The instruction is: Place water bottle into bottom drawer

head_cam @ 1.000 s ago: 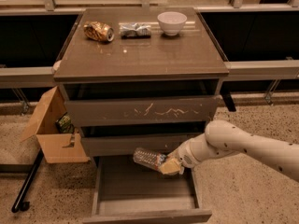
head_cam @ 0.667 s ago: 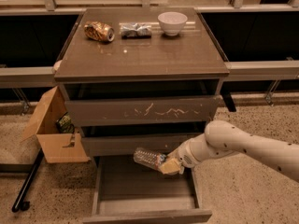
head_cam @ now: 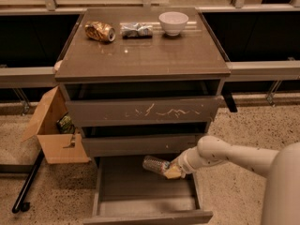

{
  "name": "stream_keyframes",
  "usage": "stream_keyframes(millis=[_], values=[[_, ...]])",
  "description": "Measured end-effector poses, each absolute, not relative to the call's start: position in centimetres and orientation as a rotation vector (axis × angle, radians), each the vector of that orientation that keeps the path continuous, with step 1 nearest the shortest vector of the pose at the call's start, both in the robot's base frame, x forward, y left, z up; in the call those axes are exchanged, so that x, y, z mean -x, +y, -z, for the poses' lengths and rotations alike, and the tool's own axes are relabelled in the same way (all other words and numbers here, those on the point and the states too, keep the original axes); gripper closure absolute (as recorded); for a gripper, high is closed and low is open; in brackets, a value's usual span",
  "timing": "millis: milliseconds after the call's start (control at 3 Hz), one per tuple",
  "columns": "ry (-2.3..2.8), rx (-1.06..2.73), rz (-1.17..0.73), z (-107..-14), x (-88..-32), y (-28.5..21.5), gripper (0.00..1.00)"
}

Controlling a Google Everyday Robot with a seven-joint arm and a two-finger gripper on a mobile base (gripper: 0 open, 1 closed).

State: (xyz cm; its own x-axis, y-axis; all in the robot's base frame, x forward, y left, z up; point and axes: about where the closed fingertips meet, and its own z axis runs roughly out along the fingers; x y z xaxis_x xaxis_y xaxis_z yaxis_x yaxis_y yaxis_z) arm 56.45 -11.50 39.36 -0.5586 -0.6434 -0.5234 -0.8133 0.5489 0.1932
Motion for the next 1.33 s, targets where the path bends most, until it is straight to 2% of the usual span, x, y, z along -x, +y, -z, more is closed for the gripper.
stream_keyframes(millis=[667,1000,1333], values=[[2.413,1.129,-0.575,-28.5,-59.5,-15.3,1.00],[2.415,1.065,-0.632,-24.5,-60.0,-16.2,1.00],[2.420,1.026,-0.688,-22.1,-60.4,-16.5,0.85]])
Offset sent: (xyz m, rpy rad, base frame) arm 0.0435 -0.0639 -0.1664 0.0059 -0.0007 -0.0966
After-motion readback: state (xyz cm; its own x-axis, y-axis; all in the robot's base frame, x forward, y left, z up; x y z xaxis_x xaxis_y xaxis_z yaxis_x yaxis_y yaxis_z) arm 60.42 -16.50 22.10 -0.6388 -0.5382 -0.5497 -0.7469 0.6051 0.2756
